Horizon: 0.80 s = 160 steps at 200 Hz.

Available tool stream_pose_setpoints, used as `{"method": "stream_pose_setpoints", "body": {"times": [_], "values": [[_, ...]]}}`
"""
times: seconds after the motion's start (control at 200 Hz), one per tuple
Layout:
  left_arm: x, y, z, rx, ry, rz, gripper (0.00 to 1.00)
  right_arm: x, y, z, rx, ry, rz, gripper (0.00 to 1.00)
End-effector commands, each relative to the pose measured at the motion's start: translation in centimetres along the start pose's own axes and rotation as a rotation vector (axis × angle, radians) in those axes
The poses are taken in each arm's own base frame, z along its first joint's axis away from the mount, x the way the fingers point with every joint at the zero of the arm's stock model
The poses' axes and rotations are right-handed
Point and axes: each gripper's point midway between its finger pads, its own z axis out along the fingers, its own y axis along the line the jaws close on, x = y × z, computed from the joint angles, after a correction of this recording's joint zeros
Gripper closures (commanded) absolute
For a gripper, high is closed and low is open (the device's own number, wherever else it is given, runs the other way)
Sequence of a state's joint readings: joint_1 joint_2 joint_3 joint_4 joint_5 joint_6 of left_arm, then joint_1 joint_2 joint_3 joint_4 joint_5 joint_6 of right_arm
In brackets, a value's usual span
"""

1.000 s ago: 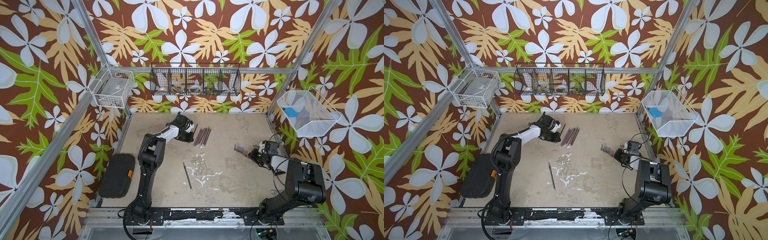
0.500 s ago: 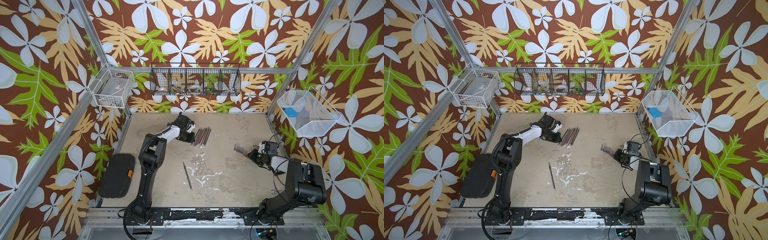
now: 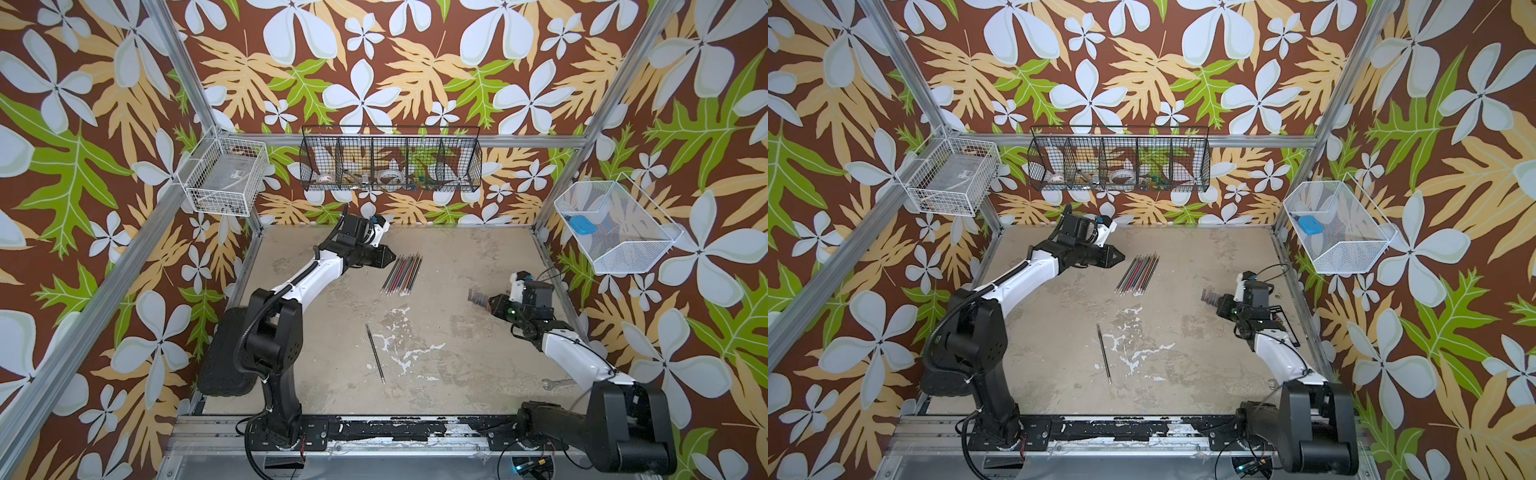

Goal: Remove the protective cover of the pencils
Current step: Pick up the pencil from the center of the board.

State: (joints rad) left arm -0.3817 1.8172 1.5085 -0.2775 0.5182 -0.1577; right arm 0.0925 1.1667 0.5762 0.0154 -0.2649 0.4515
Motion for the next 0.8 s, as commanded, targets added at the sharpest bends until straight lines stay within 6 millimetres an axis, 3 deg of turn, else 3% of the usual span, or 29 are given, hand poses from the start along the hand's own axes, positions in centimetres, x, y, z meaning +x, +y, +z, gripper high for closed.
{"method": "stream_pose_setpoints", "body": {"times": [0.0, 0.085, 0.19, 0.29, 0.37, 0.485, 0.576, 0.796], "values": [[-2.9, -3.0, -2.2, 0.091, -0.132, 0.048, 0.78, 0.9, 6.3, -0.4, -0.075, -0.031, -0.138, 0.73], [-3.6, -3.0, -3.5, 0.047, -0.179, 0.080, 0.79, 3.0, 12.5, -0.1, -0.165, -0.002, -0.229, 0.72], [-4.4, -2.2, -4.9, -0.001, -0.220, 0.078, 0.78, 5.8, 18.4, 1.3, -0.259, 0.071, -0.307, 0.72], [-4.9, -1.8, -5.6, -0.013, -0.234, 0.069, 0.78, 8.9, 23.0, 3.6, -0.298, 0.160, -0.395, 0.72], [-5.1, -1.4, -5.9, -0.020, -0.240, 0.065, 0.78, 11.0, 25.5, 5.6, -0.273, 0.222, -0.451, 0.72], [-5.3, -1.2, -6.0, 0.015, -0.236, 0.041, 0.79, 13.9, 27.6, 8.2, -0.167, 0.285, -0.512, 0.70], [-5.5, -0.7, -6.3, 0.017, -0.239, 0.024, 0.79, 16.0, 27.9, 9.8, -0.076, 0.314, -0.564, 0.69], [-5.5, -0.4, -6.4, 0.024, -0.243, 0.012, 0.81, 18.2, 28.1, 11.6, -0.023, 0.345, -0.576, 0.68]]}}
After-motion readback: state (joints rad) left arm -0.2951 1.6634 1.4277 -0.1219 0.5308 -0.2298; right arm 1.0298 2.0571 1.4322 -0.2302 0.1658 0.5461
